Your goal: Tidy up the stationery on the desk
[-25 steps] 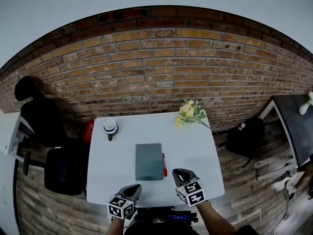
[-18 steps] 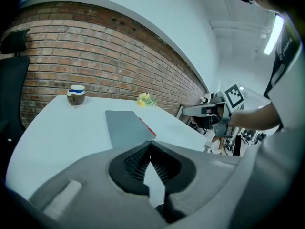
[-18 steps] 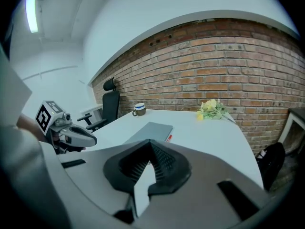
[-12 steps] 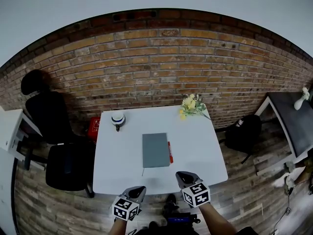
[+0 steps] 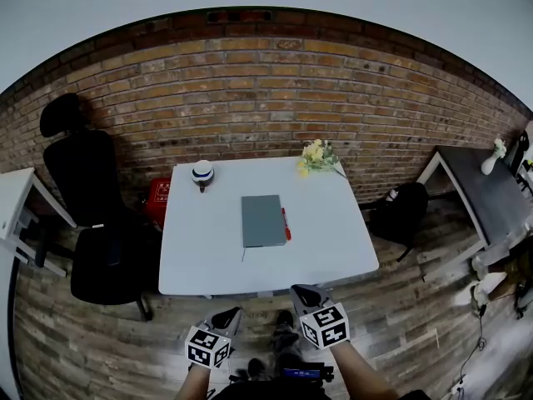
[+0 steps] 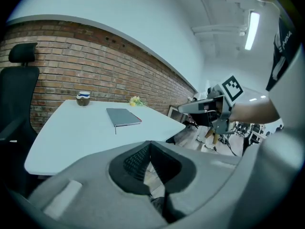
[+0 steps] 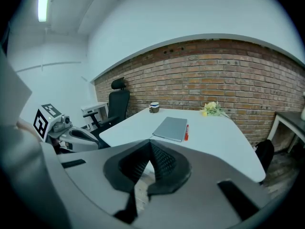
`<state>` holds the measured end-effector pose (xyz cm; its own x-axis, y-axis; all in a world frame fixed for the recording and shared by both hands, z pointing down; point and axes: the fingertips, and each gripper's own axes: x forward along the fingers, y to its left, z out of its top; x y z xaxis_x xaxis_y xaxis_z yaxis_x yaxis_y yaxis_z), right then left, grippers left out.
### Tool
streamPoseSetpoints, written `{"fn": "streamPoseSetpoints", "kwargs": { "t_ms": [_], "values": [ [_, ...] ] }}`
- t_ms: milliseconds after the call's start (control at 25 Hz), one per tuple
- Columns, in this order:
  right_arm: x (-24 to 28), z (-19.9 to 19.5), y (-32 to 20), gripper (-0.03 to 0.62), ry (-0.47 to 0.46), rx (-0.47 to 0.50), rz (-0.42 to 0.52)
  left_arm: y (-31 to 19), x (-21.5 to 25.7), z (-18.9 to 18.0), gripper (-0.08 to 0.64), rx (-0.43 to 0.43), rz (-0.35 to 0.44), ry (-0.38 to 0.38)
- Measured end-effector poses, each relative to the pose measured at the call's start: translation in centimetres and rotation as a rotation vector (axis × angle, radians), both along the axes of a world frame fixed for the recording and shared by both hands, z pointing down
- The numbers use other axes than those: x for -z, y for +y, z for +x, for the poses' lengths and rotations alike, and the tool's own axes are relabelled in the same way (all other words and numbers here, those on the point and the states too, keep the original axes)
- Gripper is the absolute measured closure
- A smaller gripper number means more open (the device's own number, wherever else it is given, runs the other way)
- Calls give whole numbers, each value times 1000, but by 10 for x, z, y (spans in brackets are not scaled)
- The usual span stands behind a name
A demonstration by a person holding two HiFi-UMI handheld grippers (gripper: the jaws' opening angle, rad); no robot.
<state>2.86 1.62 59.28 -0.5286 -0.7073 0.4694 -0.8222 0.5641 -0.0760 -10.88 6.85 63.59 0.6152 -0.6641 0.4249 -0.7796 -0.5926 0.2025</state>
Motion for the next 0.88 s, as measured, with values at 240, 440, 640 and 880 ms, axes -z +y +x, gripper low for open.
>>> {"fn": "streamPoseSetpoints", "kwargs": {
  "t_ms": [240,440,640,880],
  "values": [
    [-5,9,40,583,14,-40,0,29,3,15,549,-48,41,18],
    [-4,17,50,583,23,-64,4,33,6,14,549,-14,56,16],
    [-6,25,51,583,34,-77,6,32,6,20,549,5,62,11],
    [-8,36,51,583,36,-93,4,27,6,28,549,7,53,0]
  ]
}}
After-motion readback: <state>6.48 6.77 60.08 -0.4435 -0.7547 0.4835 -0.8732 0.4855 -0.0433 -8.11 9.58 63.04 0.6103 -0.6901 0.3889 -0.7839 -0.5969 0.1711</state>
